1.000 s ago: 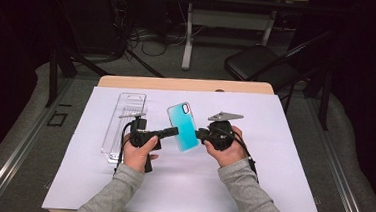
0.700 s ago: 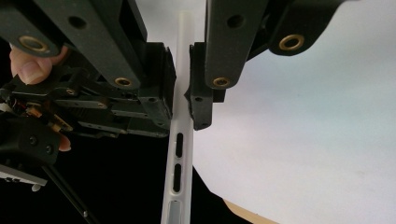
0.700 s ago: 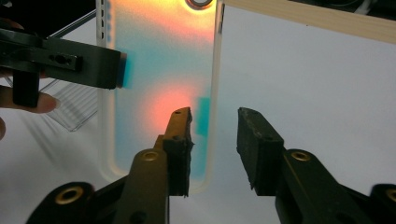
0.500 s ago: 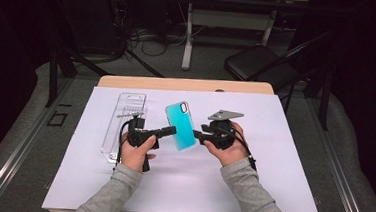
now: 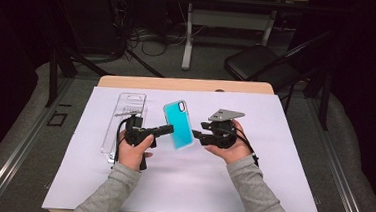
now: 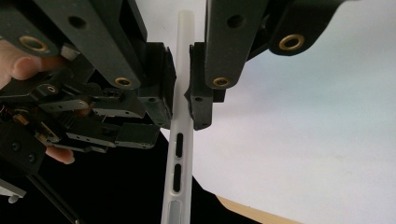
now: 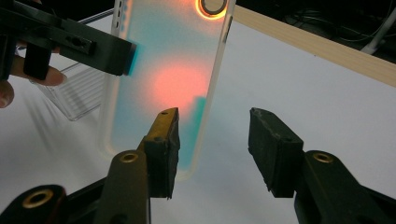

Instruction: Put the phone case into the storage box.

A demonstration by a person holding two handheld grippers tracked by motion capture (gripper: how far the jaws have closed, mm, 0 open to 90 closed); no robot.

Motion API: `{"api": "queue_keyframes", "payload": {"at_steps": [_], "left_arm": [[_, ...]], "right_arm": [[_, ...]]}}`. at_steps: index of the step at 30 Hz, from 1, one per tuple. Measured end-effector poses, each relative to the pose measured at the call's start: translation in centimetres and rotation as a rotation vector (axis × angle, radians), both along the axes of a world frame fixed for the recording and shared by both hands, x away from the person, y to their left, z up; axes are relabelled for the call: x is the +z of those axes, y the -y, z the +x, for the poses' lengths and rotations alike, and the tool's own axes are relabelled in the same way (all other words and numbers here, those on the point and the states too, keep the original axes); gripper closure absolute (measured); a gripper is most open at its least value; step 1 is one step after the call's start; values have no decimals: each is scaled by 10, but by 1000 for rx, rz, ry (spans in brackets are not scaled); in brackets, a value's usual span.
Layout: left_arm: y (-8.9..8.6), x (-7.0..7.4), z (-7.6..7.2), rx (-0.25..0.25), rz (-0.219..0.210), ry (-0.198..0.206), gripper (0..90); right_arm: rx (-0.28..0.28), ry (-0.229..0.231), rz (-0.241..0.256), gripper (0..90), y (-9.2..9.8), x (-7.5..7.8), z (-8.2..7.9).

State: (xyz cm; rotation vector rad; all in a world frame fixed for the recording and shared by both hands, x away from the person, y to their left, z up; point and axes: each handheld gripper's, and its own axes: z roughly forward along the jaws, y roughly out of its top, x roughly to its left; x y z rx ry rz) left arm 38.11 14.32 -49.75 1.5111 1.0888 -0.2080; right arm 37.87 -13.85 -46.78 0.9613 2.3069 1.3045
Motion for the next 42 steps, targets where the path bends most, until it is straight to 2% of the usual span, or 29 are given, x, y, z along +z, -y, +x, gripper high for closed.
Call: {"api": "queue_keyframes", "payload": {"at_steps": [3, 5, 7, 11, 14, 16, 20, 23, 28, 34, 39, 42], "left_arm": [[-2, 1, 0, -8, 8, 9, 817], [-2, 2, 0, -13, 12, 16, 817], [-4, 3, 1, -19, 20, 21, 817], [-5, 5, 1, -33, 26, 32, 817], [-6, 6, 1, -46, 25, 36, 817], [-6, 7, 1, -60, 29, 47, 817], [-6, 10, 0, -86, 35, 65, 817], [-6, 12, 0, -107, 51, 86, 817], [-7, 14, -1, -130, 52, 97, 817], [-5, 16, -3, -159, 45, 97, 817], [-5, 20, -4, -207, 36, 119, 817], [-6, 22, -5, -224, 34, 130, 817]], "right_arm": [[8, -6, 13, 532, 1, 1, 0], [18, 6, 9, 532, 2, 1, 0], [29, -7, 11, 527, 4, 2, 0], [36, -19, 8, 476, 7, 2, 1], [38, 1, 9, 425, 8, 3, 1], [41, -3, 9, 405, 9, 4, 1], [57, -14, 46, 402, 13, 5, 2], [72, -1, 70, 402, 17, 7, 2], [97, -7, 120, 402, 21, 11, 1], [128, -48, 170, 404, 26, 12, 2], [151, -57, 208, 397, 30, 15, 2], [173, -67, 218, 425, 32, 16, 0]]}}
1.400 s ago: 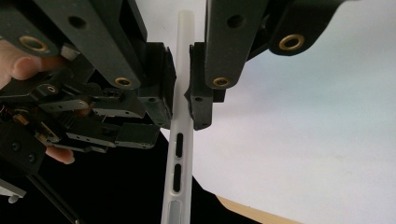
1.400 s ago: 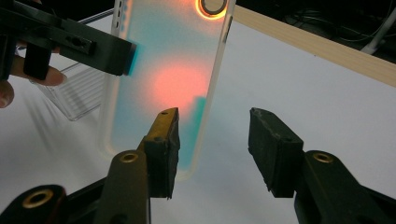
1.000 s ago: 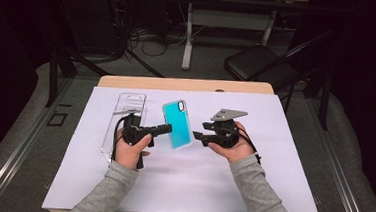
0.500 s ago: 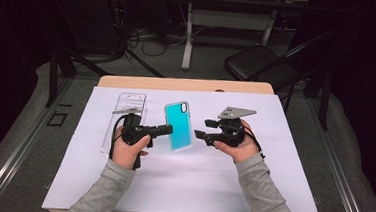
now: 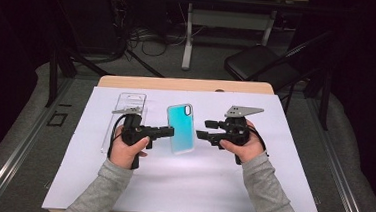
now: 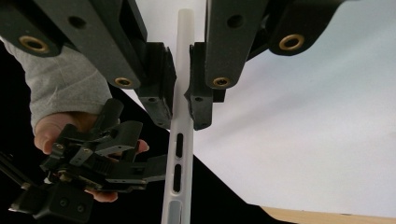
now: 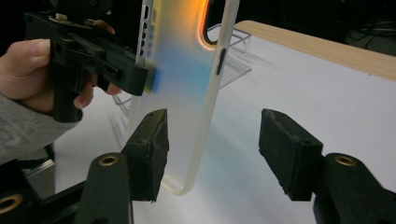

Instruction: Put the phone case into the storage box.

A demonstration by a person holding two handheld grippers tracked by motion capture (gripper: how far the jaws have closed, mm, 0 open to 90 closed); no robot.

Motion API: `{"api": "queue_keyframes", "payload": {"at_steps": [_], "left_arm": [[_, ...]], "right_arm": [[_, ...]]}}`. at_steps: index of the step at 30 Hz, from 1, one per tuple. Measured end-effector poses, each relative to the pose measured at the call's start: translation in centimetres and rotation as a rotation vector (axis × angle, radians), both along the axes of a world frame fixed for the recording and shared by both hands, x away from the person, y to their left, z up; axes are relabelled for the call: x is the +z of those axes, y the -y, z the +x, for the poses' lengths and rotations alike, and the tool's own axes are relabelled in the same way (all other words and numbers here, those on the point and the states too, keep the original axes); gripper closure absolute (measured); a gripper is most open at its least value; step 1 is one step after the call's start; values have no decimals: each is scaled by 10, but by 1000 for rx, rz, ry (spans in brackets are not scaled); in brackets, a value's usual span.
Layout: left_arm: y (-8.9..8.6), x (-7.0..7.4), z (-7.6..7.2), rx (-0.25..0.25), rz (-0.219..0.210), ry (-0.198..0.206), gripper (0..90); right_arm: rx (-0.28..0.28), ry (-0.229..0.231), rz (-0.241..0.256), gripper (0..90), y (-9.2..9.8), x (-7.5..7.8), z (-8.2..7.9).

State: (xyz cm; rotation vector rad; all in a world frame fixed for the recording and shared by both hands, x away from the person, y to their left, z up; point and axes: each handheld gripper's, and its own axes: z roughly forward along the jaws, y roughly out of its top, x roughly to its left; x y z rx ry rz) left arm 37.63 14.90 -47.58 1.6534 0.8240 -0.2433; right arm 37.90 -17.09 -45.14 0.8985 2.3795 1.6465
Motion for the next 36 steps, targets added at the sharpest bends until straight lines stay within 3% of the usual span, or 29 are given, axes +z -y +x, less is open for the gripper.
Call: {"api": "queue_keyframes", "payload": {"at_steps": [7, 9, 14, 23, 36], "left_arm": [[1, 6, -3, -60, 7, 35, 816], [1, 7, -4, -71, 3, 36, 817], [4, 8, -5, -90, 1, 34, 816], [10, 6, -7, -113, 10, 31, 817], [13, 7, -9, -121, 9, 35, 817]], "right_arm": [[65, -47, 15, 493, 1, 1, -3], [84, -73, 39, 510, 0, 1, -3], [115, -111, 45, 560, 1, 1, -3], [133, -129, 45, 636, 1, 0, -2], [100, -156, 63, 719, -2, -2, -2]]}}
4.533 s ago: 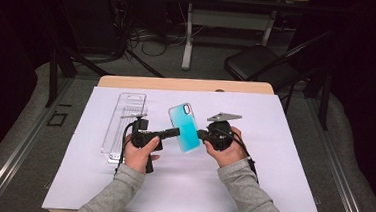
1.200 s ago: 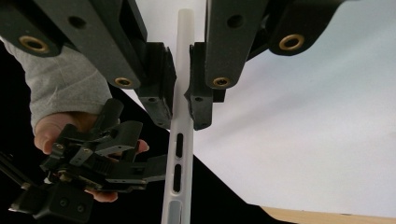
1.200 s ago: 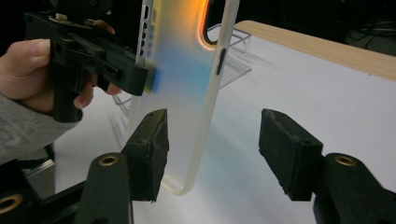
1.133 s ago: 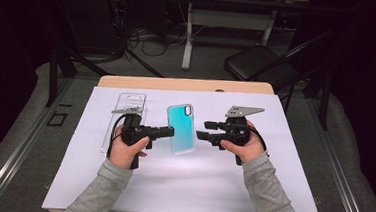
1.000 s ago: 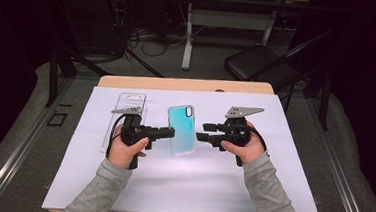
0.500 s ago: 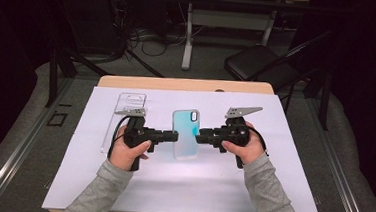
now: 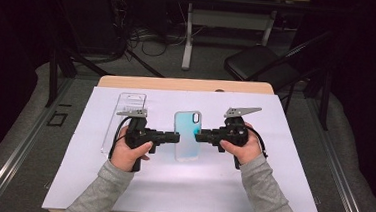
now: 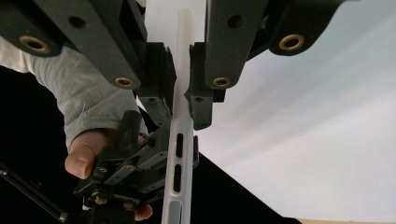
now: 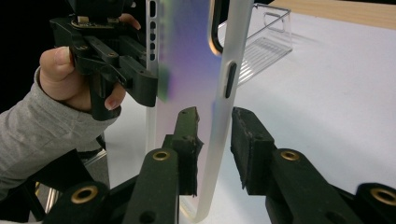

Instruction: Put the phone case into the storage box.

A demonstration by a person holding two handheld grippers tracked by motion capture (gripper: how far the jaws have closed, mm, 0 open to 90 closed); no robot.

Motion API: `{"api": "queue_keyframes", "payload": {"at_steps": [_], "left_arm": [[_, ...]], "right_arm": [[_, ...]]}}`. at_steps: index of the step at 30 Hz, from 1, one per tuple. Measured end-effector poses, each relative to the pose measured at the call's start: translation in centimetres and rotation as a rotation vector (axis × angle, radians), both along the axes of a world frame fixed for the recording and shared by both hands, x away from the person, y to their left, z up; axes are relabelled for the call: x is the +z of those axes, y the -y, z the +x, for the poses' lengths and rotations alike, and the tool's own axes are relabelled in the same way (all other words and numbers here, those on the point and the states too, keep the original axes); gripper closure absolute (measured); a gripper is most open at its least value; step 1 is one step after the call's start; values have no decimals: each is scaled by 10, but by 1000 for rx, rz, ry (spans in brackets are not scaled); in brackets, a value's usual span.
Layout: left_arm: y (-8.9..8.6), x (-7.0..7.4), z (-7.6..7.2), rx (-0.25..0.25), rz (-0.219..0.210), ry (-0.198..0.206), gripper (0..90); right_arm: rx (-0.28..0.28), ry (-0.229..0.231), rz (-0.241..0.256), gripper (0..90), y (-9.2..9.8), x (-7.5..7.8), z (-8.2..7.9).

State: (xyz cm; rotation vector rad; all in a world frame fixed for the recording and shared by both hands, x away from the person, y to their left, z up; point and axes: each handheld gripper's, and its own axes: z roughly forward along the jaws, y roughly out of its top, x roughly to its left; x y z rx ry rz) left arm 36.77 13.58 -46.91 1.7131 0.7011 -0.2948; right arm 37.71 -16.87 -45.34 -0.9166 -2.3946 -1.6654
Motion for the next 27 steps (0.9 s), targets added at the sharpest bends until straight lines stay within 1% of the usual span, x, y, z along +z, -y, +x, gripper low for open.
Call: {"api": "queue_keyframes", "payload": {"at_steps": [3, 6, 8, 12, 17, 27], "left_arm": [[0, 0, 0, -1, -1, 0, 817], [0, 0, 0, -1, -3, -1, 817], [0, 0, 0, -2, -3, -1, 817], [0, 0, 0, -4, -5, -1, 817], [0, 0, 0, -7, -2, 0, 817], [0, 0, 0, -6, -3, -4, 817]], "right_arm": [[4, -8, -6, 727, -2, -1, 0], [2, -17, 8, 740, -3, -3, 0], [3, -21, 5, 743, -3, -2, 0], [0, -28, 18, 762, -2, -2, 0], [-2, -40, 21, 784, -2, -3, 1], [-2, -59, 32, 798, -1, -3, 2]]}}
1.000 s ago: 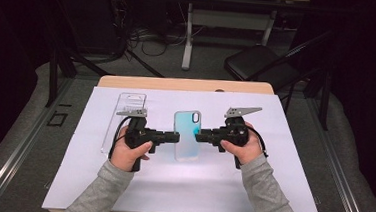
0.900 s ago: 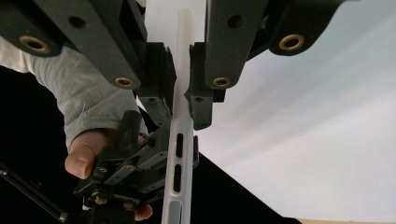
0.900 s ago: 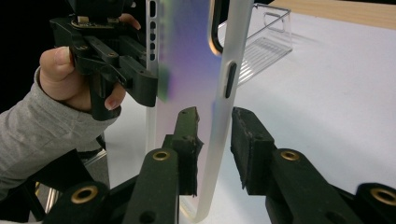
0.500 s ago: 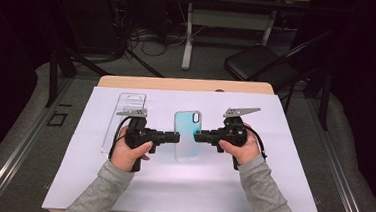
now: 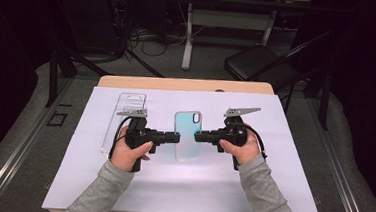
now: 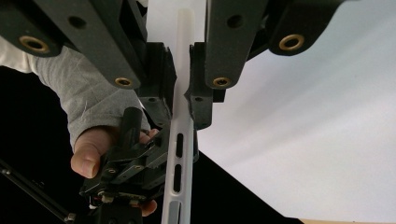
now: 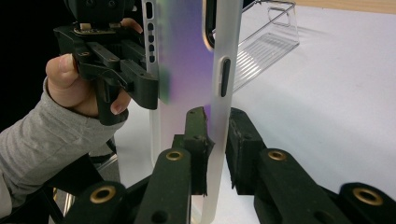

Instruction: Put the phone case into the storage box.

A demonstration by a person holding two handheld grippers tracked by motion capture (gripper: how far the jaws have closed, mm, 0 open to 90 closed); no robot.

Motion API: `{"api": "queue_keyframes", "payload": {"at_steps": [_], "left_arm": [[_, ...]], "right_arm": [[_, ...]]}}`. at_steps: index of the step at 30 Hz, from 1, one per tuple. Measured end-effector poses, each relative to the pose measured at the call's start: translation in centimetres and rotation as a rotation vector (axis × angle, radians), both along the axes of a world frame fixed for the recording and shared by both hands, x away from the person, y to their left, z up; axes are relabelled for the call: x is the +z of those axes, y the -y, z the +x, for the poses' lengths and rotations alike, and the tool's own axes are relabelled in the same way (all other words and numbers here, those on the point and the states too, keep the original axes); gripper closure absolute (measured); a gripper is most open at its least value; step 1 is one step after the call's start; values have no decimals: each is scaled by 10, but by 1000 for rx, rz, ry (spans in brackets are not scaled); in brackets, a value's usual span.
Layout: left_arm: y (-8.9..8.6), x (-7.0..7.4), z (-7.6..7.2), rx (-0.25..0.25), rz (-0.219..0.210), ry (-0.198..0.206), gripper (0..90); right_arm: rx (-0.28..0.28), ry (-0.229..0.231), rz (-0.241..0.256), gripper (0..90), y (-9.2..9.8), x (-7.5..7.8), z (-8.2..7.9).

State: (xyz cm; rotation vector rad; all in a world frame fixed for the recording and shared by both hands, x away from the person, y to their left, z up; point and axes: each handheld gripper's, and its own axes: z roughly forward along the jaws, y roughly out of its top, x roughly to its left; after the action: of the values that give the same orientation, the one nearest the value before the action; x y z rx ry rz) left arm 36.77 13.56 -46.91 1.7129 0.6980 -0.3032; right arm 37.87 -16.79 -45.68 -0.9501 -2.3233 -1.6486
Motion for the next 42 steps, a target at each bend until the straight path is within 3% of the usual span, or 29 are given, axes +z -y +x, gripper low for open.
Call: {"api": "queue_keyframes", "payload": {"at_steps": [30, 42], "left_arm": [[1, -1, 0, -4, 5, 1, 817], [1, -1, 0, -3, 8, 2, 817]], "right_arm": [[54, -26, 33, 820, 5, -5, 6], [49, -30, 37, 822, 5, -5, 6]]}}
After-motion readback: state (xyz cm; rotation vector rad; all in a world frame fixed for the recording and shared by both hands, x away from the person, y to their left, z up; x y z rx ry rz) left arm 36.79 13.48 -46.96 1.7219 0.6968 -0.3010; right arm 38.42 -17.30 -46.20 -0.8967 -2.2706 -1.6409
